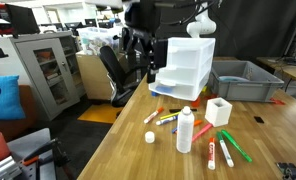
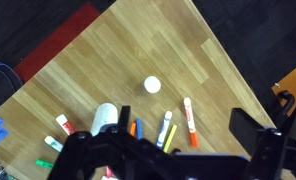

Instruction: Pick up the lid from the table and close the bottle

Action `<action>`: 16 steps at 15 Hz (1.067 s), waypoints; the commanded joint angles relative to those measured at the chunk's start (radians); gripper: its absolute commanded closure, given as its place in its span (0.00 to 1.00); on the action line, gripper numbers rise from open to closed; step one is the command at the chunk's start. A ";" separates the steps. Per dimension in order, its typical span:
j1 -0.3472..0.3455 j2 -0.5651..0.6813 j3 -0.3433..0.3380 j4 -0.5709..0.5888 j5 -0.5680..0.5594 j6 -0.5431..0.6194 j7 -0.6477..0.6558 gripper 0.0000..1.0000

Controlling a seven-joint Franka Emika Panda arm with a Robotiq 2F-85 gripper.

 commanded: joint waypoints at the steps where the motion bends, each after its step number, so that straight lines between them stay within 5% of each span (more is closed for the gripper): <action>1: -0.003 0.089 0.059 -0.033 0.032 0.118 0.102 0.00; 11: -0.014 0.176 0.089 -0.012 0.075 0.129 0.102 0.00; 16: -0.010 0.283 0.114 -0.032 0.076 0.254 0.112 0.00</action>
